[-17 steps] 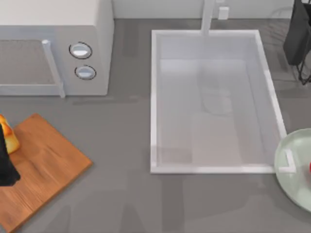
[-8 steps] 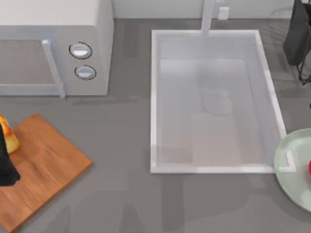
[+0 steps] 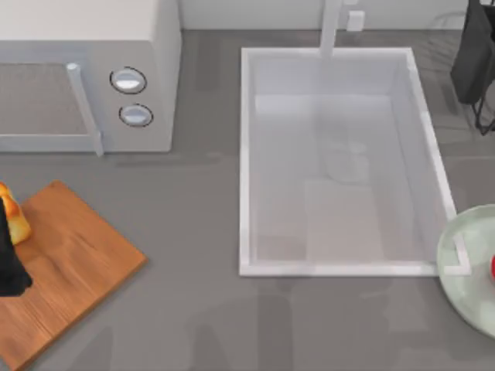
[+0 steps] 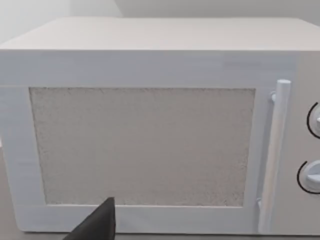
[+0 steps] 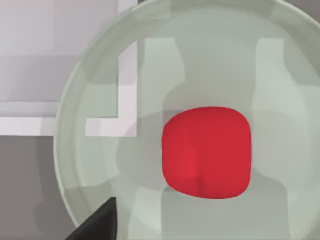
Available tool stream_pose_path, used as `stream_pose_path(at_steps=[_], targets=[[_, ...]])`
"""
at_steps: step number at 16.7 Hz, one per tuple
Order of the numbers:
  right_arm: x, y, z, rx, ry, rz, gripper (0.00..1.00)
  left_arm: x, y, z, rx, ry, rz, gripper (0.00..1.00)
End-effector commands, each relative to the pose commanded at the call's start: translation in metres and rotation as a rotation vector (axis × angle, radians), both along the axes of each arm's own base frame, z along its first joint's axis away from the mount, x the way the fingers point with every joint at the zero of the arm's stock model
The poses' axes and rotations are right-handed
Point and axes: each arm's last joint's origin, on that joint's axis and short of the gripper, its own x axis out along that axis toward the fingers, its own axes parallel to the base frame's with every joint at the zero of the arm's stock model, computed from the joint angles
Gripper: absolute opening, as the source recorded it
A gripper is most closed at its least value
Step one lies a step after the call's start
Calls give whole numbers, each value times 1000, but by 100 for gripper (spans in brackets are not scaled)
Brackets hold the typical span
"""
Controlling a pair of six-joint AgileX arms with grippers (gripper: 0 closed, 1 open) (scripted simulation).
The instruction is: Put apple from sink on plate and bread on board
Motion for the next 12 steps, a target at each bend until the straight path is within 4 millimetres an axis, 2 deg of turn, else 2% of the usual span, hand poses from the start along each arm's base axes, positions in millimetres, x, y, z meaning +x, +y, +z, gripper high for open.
stream_pose_path(at_steps=[4,7,9,12], targets=[[-55,-5,0,6,-374,0,100,0,0,0,0,0,0,100],[-91,-7,-15,5,-677,0,100,0,0,0,0,0,0,100],[-108,-8,-31,1,-863,-1,100,0,0,0,0,0,0,100],[-119,-10,-57,-6,-1077,-3,100,0,0,0,0,0,0,100]])
